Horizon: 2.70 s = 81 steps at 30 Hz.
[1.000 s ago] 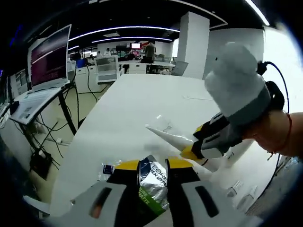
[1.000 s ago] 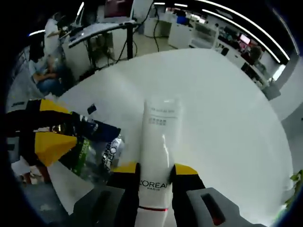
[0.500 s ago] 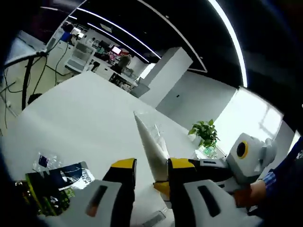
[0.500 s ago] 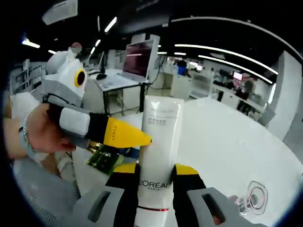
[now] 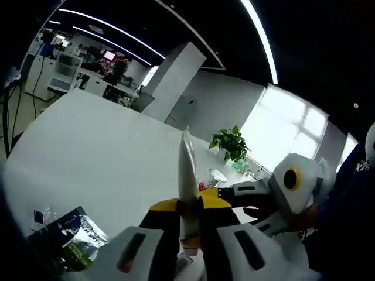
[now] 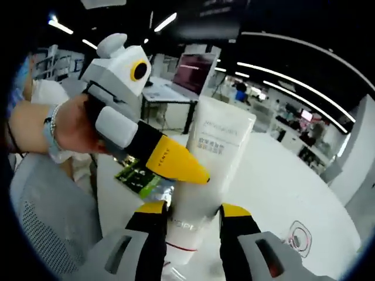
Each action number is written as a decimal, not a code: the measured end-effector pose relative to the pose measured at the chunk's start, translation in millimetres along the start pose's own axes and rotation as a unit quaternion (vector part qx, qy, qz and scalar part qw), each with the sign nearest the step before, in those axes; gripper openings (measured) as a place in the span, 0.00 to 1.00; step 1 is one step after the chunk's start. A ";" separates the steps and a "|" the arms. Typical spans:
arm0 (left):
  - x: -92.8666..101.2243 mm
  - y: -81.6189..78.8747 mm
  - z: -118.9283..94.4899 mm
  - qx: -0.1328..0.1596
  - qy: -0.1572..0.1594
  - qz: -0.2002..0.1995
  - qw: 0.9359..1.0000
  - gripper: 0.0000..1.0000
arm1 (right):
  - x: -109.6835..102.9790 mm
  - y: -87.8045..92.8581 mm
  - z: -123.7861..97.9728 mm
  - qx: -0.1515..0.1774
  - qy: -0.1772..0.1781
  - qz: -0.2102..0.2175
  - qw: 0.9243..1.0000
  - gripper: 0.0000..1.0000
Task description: Arrange the skincare products in the storage area until every visible bottle or jar stands upright without overlapping.
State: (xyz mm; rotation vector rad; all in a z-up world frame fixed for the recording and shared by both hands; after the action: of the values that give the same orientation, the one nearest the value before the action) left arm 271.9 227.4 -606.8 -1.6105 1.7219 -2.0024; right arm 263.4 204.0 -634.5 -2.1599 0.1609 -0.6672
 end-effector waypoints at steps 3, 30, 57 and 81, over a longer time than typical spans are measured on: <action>1.6 -0.5 0.1 0.001 -0.002 0.022 1.000 0.06 | 13.0 -11.2 -17.7 0.025 -0.005 -0.028 0.999 0.33; 13.5 36.3 20.7 -0.083 -0.011 0.278 0.957 0.08 | 6.2 -9.7 -24.5 -0.098 -0.416 -0.281 0.859 0.03; -16.7 21.7 14.7 -0.050 -0.083 0.219 0.971 0.13 | 49.3 12.6 -7.7 -0.195 -0.335 -0.170 0.906 0.00; -20.8 33.9 17.1 -0.078 -0.080 0.209 0.972 0.18 | 43.4 40.1 -1.5 -0.277 -0.323 -0.169 0.889 0.05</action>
State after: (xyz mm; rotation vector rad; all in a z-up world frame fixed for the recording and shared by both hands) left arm 274.8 215.4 -648.3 -1.2636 1.9920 -1.5374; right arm 304.1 162.9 -646.8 -2.8806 -0.4446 -0.0361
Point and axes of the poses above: the point that each gripper's makers call its tool centre point, and the gripper's own axes: z roughly forward along the fingers, x roughly to its right, y roughly out of its underside, the point moved 1 cm from there along -z, roughly backward along the fingers, and after that the axes turned 8 degrees about -z, right-handed, at the moved point
